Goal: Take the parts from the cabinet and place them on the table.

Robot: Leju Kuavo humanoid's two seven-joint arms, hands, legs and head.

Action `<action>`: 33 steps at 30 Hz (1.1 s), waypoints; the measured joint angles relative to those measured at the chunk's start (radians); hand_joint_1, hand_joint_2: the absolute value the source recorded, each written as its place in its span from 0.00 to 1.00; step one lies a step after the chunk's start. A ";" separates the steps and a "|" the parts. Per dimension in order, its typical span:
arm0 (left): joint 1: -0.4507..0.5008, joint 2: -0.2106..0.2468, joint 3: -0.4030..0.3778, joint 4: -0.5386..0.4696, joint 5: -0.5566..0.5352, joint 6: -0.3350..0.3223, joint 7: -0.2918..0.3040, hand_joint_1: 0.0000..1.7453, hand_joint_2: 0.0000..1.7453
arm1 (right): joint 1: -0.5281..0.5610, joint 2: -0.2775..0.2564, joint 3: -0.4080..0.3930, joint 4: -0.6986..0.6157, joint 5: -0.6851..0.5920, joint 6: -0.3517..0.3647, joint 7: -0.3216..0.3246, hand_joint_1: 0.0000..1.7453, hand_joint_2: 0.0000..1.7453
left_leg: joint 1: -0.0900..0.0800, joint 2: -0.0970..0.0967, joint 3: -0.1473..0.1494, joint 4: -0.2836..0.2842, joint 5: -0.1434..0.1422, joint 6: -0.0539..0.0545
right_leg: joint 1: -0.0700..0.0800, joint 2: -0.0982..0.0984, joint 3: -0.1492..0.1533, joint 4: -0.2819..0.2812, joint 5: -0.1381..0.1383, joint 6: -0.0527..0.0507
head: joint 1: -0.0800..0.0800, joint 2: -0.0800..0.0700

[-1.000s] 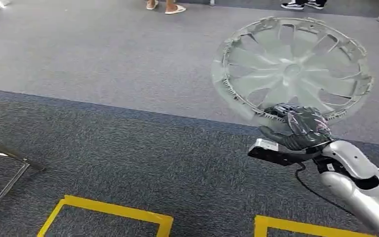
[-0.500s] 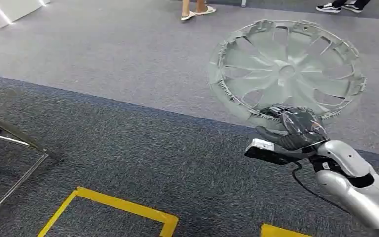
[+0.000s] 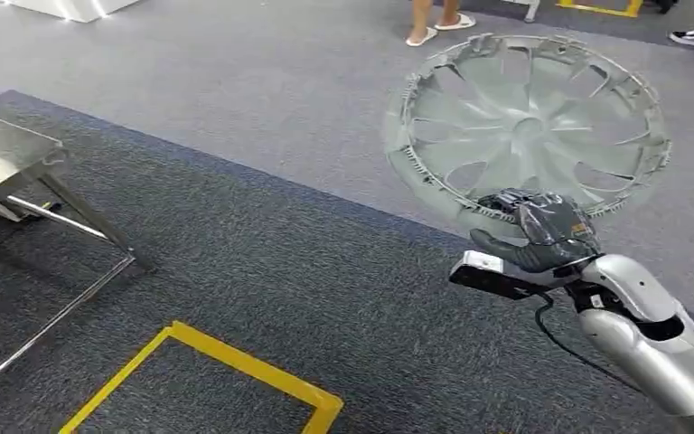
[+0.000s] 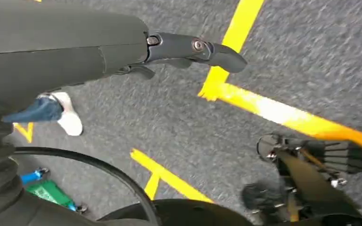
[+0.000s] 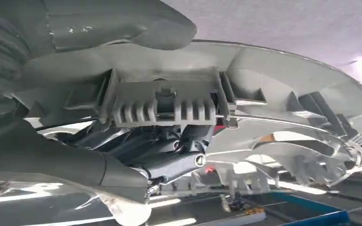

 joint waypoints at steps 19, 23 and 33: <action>0.002 0.003 -0.001 0.001 -0.017 0.006 0.001 0.00 1.00 | -0.010 0.011 0.007 0.016 -0.001 0.000 -0.002 1.00 1.00 | -0.026 0.122 -0.021 0.019 -0.006 -0.010 | 0.013 -0.100 0.068 -0.070 -0.030 -0.031 | -0.015 0.000; 0.007 0.000 -0.001 0.001 -0.018 0.006 0.001 0.00 1.00 | -0.012 0.012 0.006 0.016 -0.003 0.000 -0.002 1.00 1.00 | -0.013 0.087 0.000 -0.016 0.009 0.008 | 0.008 -0.048 0.054 -0.033 -0.073 -0.019 | -0.015 0.000; 0.002 -0.003 -0.001 0.001 -0.029 0.006 -0.001 0.00 1.00 | -0.010 0.012 0.006 0.021 -0.008 0.001 0.000 1.00 1.00 | -0.007 0.009 0.001 0.002 -0.003 0.003 | 0.000 -0.003 -0.021 0.019 0.003 -0.004 | -0.007 0.000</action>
